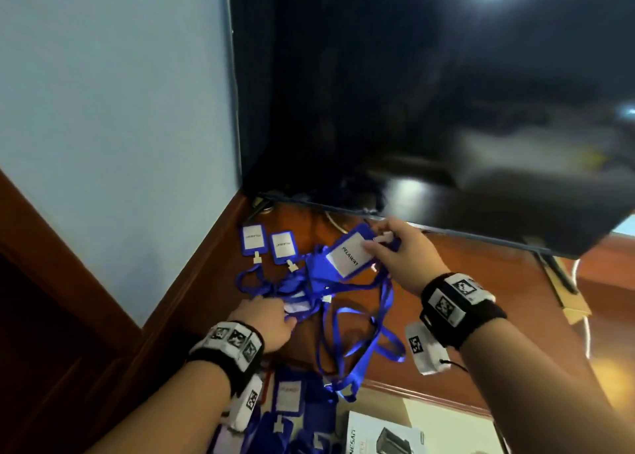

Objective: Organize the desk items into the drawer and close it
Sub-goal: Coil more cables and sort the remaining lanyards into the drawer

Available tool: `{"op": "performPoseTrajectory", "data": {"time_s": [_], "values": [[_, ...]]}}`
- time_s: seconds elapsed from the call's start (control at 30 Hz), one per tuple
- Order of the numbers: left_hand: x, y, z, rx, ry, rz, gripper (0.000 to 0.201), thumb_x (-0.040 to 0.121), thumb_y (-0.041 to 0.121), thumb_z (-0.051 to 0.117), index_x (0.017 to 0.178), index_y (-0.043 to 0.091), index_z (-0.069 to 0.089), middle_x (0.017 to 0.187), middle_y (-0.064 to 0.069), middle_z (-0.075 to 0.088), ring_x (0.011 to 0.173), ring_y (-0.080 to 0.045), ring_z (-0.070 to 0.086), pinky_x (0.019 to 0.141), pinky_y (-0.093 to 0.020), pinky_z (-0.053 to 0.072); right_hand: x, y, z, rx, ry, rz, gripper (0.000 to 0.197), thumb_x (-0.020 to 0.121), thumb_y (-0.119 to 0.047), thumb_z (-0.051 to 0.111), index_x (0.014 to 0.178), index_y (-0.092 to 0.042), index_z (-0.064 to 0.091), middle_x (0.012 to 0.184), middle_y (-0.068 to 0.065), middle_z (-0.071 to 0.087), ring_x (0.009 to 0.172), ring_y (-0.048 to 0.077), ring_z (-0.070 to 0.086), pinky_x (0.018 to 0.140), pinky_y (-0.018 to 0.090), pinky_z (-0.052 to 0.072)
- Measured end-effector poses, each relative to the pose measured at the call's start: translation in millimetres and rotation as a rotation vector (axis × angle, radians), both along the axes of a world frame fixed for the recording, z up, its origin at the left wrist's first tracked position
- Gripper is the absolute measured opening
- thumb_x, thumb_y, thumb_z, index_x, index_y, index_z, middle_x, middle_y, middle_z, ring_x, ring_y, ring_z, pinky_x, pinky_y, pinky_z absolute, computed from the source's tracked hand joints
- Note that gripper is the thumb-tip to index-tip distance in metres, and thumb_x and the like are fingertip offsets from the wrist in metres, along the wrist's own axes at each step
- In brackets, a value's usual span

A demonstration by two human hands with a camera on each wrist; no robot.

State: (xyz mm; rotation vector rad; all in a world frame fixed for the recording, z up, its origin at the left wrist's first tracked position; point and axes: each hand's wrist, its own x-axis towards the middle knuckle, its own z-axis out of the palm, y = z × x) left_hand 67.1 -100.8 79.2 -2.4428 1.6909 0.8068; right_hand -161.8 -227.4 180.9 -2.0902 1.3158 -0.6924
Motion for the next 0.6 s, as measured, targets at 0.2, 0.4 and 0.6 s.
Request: {"op": "performPoseTrajectory", "data": {"time_s": [0.2, 0.4, 0.6], "values": [[-28, -26, 129, -0.605, 0.847, 0.006, 0.064, 0.091, 0.071, 0.057, 0.143, 0.034, 0.055, 0.128, 0.012, 0.067, 0.119, -0.003, 0.063, 0.112, -0.035, 0.046, -29, 25, 117, -0.077, -0.242, 0.178, 0.022, 0.082, -0.013, 0.085, 0.1, -0.015, 0.072, 0.082, -0.007, 0.073, 0.07, -0.003, 0.067, 0.063, 0.015, 0.053], [-65, -41, 208, -0.84, 0.763, -0.158, 0.02, 0.094, 0.042, 0.073, 0.102, 0.024, 0.076, 0.093, 0.007, 0.08, 0.089, -0.013, 0.076, 0.088, -0.049, 0.06, -56, 24, 159, -0.296, -0.238, -0.001, 0.041, 0.079, -0.03, 0.088, 0.11, -0.026, 0.062, 0.097, 0.005, 0.066, 0.087, 0.023, 0.066, 0.083, 0.035, 0.057], [-95, -33, 221, -0.998, 0.855, 0.045, 0.015, 0.092, 0.036, 0.077, 0.089, 0.021, 0.073, 0.081, 0.01, 0.079, 0.075, -0.006, 0.076, 0.075, -0.033, 0.064, -61, 52, 137, -0.156, -0.172, -0.205, 0.06, 0.089, -0.071, 0.057, 0.073, -0.015, 0.071, 0.068, 0.006, 0.07, 0.064, 0.017, 0.064, 0.064, 0.035, 0.049]]}}
